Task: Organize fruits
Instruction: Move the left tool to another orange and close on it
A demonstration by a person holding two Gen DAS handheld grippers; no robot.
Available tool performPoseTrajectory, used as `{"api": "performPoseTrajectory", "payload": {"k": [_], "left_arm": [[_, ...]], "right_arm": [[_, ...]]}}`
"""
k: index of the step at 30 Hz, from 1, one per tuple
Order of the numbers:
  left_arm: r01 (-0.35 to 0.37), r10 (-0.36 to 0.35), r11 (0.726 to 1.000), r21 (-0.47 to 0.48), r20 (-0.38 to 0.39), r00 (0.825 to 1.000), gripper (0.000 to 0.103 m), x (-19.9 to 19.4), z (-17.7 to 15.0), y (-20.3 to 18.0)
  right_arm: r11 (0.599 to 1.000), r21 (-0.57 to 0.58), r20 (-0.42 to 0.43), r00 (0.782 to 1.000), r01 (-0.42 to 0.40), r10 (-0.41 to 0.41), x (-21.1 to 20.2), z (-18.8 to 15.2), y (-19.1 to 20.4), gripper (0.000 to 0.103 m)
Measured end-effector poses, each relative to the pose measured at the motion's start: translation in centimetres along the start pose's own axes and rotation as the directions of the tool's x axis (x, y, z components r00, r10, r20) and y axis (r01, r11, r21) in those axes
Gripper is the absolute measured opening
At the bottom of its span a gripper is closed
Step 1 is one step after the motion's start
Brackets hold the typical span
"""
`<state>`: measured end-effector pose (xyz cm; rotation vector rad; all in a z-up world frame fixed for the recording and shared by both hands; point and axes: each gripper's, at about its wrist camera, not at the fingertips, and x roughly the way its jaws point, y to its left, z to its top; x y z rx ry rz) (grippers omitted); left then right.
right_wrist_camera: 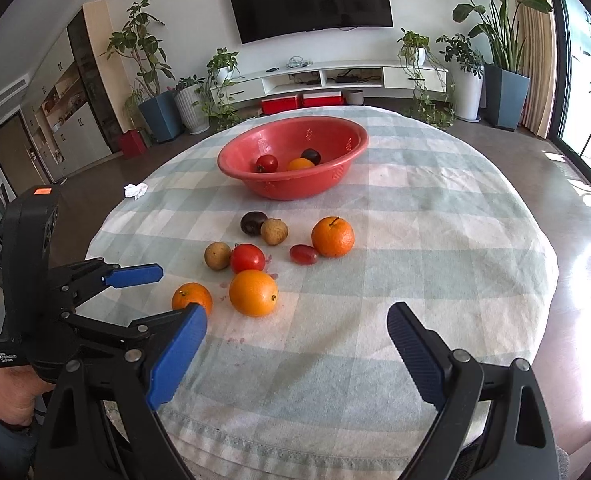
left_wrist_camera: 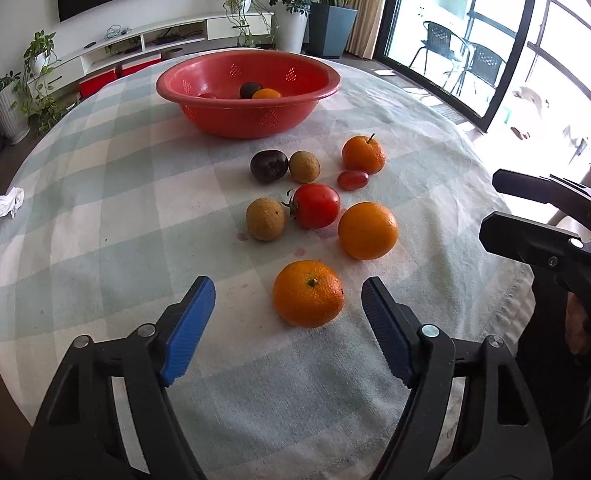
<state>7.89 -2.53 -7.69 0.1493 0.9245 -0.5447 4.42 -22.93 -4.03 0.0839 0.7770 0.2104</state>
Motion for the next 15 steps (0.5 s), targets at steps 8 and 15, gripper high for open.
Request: {"api": "performPoseTrajectory", "payload": {"k": [8,15], "left_arm": [[0.006,-0.005,1.000,0.019,-0.023,1.000,0.061,1.1,-0.1,-0.4],[0.020,-0.019,0.999,0.040,-0.036,0.999,0.040,1.7,-0.3,-0.7]], "right_arm": [[1.000,-0.001,-0.016,1.000,0.012,-0.012,0.3,-0.1,0.0,0.094],[1.000,0.003,-0.021,1.000,0.017,-0.017,0.5,0.0,-0.1,0.094]]}}
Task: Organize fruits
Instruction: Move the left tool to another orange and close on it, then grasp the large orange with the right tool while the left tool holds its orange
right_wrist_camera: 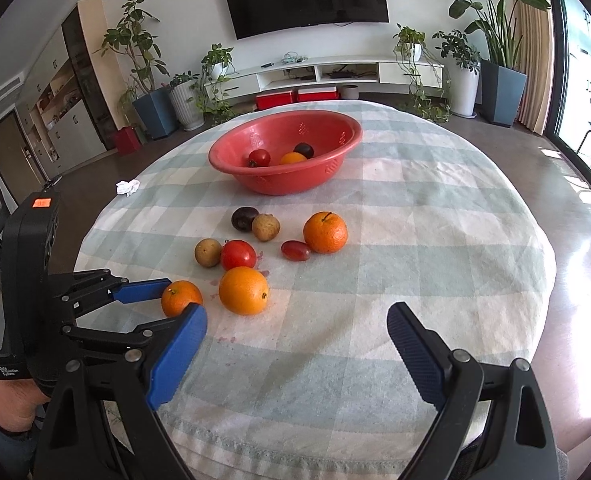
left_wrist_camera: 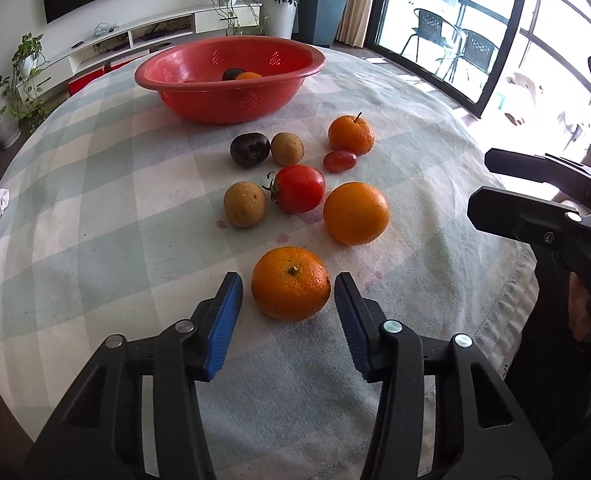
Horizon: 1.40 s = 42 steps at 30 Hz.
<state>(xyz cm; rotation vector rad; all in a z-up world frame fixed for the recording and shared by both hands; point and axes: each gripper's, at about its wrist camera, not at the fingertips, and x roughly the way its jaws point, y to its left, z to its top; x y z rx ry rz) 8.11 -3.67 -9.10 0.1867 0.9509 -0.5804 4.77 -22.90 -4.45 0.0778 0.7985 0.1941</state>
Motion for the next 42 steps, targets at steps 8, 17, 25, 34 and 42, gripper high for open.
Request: {"api": "performPoseTrajectory", "payload": {"k": [8,17,25,34,42], "left_arm": [[0.007,-0.007,1.000,0.001,0.013,1.000,0.037,0.1,-0.1,0.1],[0.015,-0.014,0.999,-0.035,0.037,0.999,0.037,-1.0,-0.7,1.1],[0.021,-0.018,0.997,-0.071,0.053,0.998,0.037,-1.8,-1.6,2.0],[0.022,-0.016,0.995,-0.098,0.063,0.998,0.036,-1.9,-1.9,2.7],[0.025,-0.018,0.994,-0.107,0.065,0.998,0.037,-1.9,-2.0,3.0]], "right_arm": [[1.000,-0.023,-0.013,1.000,0.001,-0.001,0.8,0.1,0.3,0.094],[0.998,-0.062,-0.050,0.999,-0.022,0.019,2.9,0.9,1.2,0.094],[0.994,-0.094,-0.115,0.992,-0.058,0.047,5.7,1.2,2.5,0.086],[0.993,-0.107,-0.156,0.987,-0.058,0.041,7.7,1.0,3.0,0.073],[0.991,-0.121,-0.153,0.987,-0.066,0.047,8.0,0.9,3.0,0.055]]}}
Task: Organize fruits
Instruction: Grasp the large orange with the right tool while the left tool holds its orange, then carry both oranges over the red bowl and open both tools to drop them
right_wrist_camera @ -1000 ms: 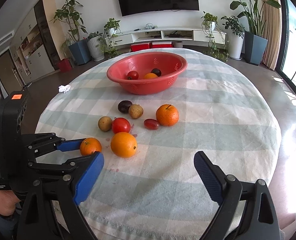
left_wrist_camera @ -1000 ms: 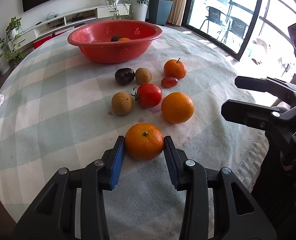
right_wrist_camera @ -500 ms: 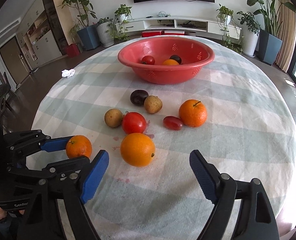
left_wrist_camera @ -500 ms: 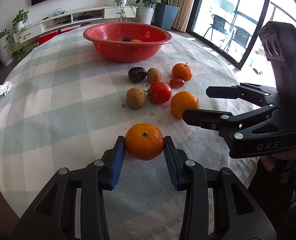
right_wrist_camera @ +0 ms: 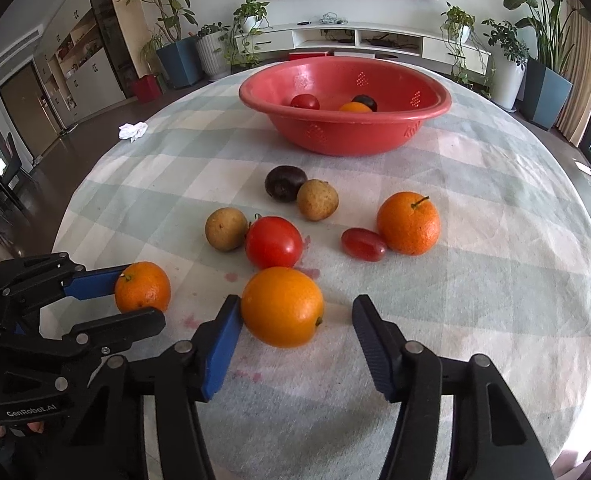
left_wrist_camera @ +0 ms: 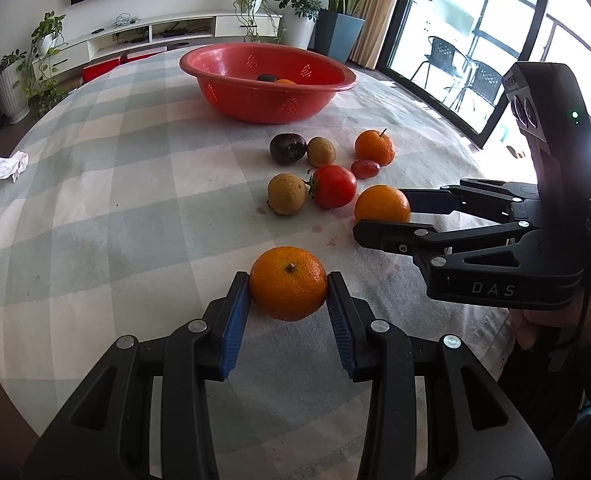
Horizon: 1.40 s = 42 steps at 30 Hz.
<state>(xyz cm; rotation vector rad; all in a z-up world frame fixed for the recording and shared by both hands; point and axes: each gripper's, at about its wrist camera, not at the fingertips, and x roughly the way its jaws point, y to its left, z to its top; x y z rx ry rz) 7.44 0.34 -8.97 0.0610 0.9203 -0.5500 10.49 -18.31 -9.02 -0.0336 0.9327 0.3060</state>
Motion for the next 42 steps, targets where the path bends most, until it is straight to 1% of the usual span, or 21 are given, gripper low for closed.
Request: {"api": "performPoseTrajectory", "payload": {"k": [1,3,6,11,20,30,33,36,39,42], "left_arm": [[0.000,0.000,1.000,-0.001,0.000,1.000,0.037,0.0,0.0,0.0],[-0.001,0.001,1.000,-0.003,0.001,1.000,0.037,0.0,0.0,0.1],[-0.001,0.001,1.000,-0.003,0.001,1.000,0.036,0.0,0.0,0.1],[-0.002,0.002,1.000,0.000,0.004,1.000,0.036,0.0,0.0,0.0],[0.000,0.000,1.000,0.005,0.018,1.000,0.036,-0.6,0.4,-0.3],[0.003,-0.003,1.000,0.013,0.040,0.999,0.036,-1.4,1.3,-0.6],[-0.001,0.000,1.000,0.015,0.055,0.999,0.036,-1.9,2.1,-0.3],[-0.012,0.011,1.000,0.021,0.076,0.997,0.036,-2.5,3.4,0.1],[-0.026,0.023,0.999,0.030,0.104,0.994,0.036,-3.3,5.3,0.7],[-0.045,0.038,0.998,0.050,0.132,0.991,0.036,-3.9,7.9,1.2]], "right_arm": [[1.000,-0.003,0.001,1.000,-0.003,0.003,0.0,0.0,0.0,0.053],[1.000,-0.010,0.000,1.000,-0.011,0.011,-0.1,-0.1,0.1,0.047],[1.000,-0.015,-0.001,1.000,-0.019,0.019,-0.2,-0.1,0.3,0.042],[1.000,-0.006,0.000,1.000,-0.030,0.030,-0.6,-0.4,0.3,0.042],[0.998,0.021,0.033,0.998,-0.057,0.056,-2.8,-1.1,0.1,0.042],[0.996,0.081,0.072,0.997,-0.046,0.041,-5.2,-1.0,-2.5,0.042],[0.993,0.110,0.095,0.995,-0.042,0.031,-6.2,-0.5,-3.8,0.042],[0.991,0.136,0.126,0.992,-0.021,0.004,-7.4,0.5,-5.6,0.042],[0.988,0.157,0.157,0.987,0.009,-0.034,-8.7,2.0,-7.7,0.042],[0.985,0.172,0.190,0.980,0.025,-0.058,-9.9,3.9,-9.4,0.042]]}}
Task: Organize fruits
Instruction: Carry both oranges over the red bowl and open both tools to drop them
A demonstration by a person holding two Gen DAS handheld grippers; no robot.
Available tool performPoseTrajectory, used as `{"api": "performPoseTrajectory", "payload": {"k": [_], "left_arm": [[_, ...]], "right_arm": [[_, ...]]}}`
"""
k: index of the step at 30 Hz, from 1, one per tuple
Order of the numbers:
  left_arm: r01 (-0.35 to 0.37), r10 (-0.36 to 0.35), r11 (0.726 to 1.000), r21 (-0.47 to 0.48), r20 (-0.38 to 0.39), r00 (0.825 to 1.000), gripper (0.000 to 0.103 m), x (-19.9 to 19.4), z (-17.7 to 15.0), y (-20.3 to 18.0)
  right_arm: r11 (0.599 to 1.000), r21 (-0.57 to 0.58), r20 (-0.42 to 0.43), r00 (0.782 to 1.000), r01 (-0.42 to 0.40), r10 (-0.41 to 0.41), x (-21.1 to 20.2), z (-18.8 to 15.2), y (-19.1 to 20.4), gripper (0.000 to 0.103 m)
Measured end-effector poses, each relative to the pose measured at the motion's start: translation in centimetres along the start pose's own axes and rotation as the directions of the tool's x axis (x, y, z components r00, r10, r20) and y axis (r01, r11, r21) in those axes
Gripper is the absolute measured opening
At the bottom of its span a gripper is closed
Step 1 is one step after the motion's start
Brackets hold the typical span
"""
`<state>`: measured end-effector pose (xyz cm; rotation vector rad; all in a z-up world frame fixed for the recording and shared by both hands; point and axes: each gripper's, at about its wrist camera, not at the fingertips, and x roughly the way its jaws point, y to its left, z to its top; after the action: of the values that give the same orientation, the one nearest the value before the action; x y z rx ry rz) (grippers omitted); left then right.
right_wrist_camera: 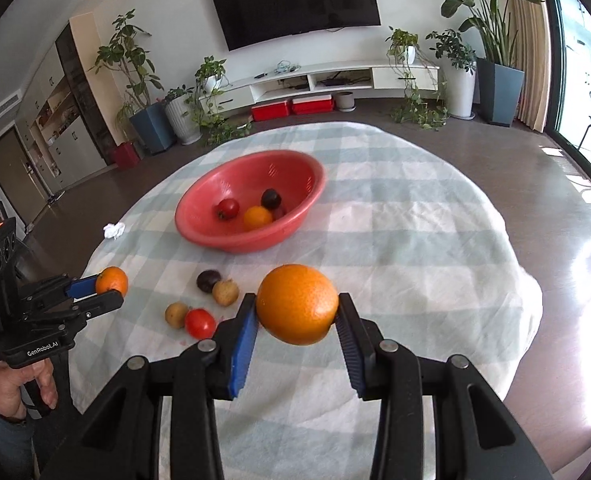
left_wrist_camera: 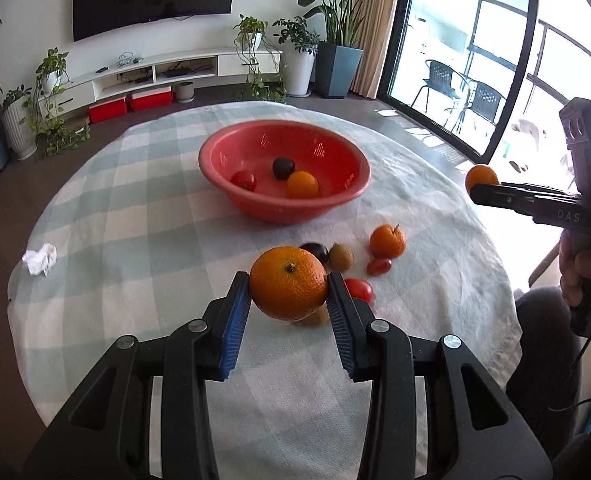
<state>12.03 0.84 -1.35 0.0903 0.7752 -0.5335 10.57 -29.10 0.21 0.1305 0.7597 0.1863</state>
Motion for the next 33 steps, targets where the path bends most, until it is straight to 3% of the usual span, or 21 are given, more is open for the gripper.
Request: {"api": "performPoseTrajectory", "payload": {"k": [7,13,19,24,33], "left_arm": [[-0.026,0.025,0.998,0.059,0.026,0.999,0.036,1.9,7.2,1.2],[-0.013,0.016,0.996,0.093,-0.028,0.999,0.036,6.5,11.2,1.6],[0.012,0.002,0.994,0.113,-0.119,0.993,0.037,11.8,11.5,1.3],[0.020,-0.002,0.994,0.105,-0.163,0.987,0.037,14.9,11.2,1.8],[0.029,-0.007,0.993,0.111,-0.197,0.980,0.037,17.7,10.3,1.9]], "right_arm": [[0.999,-0.038,0.070,0.998,0.003,0.000,0.3,6.1,-0.1,0.042],[0.996,-0.054,0.028,0.997,-0.073,0.074,4.7,10.1,1.8,0.042],[0.990,-0.036,-0.089,0.987,-0.139,0.135,11.0,12.2,3.4,0.042],[0.992,-0.049,-0.167,0.980,-0.115,0.105,15.3,11.8,4.0,0.042],[0.994,-0.067,-0.248,0.967,-0.081,0.062,19.0,10.4,4.3,0.042]]}}
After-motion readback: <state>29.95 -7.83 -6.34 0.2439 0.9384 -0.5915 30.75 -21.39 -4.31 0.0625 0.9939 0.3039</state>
